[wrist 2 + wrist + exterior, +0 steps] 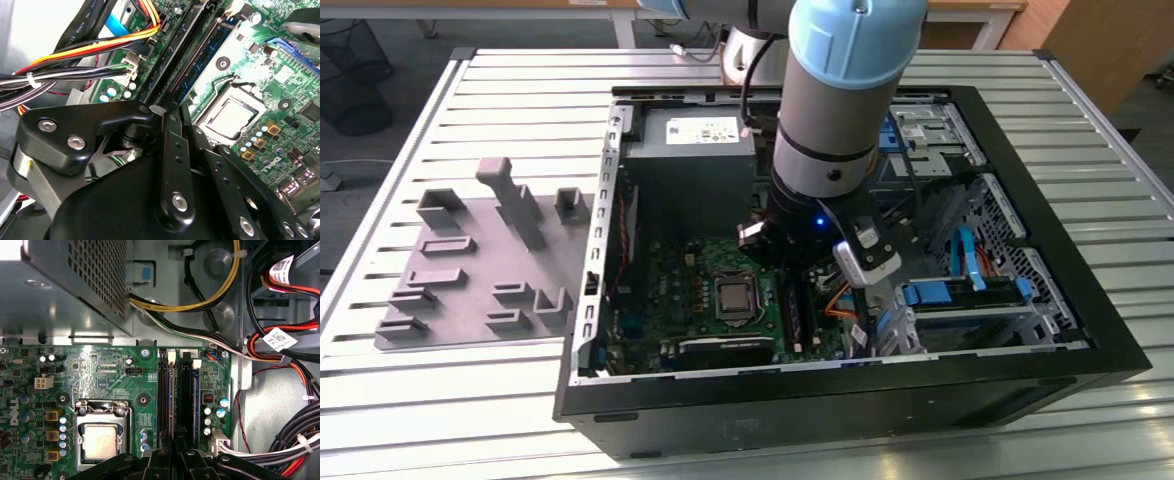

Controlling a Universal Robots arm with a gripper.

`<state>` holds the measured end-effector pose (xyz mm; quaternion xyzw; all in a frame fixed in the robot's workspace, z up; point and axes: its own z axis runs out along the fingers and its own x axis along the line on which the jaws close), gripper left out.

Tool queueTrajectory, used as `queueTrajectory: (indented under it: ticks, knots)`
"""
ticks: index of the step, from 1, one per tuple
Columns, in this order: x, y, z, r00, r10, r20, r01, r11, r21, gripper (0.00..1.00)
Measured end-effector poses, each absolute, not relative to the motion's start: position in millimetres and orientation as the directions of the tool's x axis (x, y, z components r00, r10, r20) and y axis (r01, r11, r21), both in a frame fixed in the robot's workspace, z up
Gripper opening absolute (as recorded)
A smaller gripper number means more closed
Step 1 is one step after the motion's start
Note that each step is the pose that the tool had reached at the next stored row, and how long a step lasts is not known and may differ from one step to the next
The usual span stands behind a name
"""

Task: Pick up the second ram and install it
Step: 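Insert the second ram into the second slot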

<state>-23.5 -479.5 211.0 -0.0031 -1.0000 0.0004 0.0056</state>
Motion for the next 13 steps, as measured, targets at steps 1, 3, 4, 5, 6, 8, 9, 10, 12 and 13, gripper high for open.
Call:
queueTrajectory:
  ticks: [1, 3, 4, 5, 6, 8, 9, 10, 12, 13]
  knots:
    - [-23.5, -479.5, 210.6, -1.000, 0.006, 0.011, 0.006, 1.000, -0.001, 0.14]
    - [-23.5, -479.6, 210.5, -1.000, 0.006, 0.011, 0.006, 1.000, -0.001, 0.14]
    - [-23.5, -479.5, 210.4, -1.000, 0.006, 0.011, 0.006, 1.000, -0.001, 0.14]
    - [-23.5, -479.5, 210.2, -1.000, 0.006, 0.011, 0.006, 1.000, -0.001, 0.14]
    - [-23.5, -479.5, 209.9, -1.000, 0.006, 0.011, 0.006, 1.000, -0.001, 0.14]
    - [-23.5, -479.5, 209.8, -1.000, 0.006, 0.011, 0.006, 1.000, -0.001, 0.14]
    - [-23.5, -479.6, 209.8, -1.000, 0.006, 0.011, 0.006, 1.000, -0.001, 0.14]
    - [-23.5, -479.6, 209.7, -1.000, 0.006, 0.011, 0.006, 1.000, -0.001, 0.14]
    - [-23.5, -479.5, 209.6, -1.000, 0.006, 0.011, 0.006, 1.000, -0.001, 0.14]
    - [-23.5, -479.5, 209.5, -1.000, 0.006, 0.011, 0.006, 1.000, -0.001, 0.14]
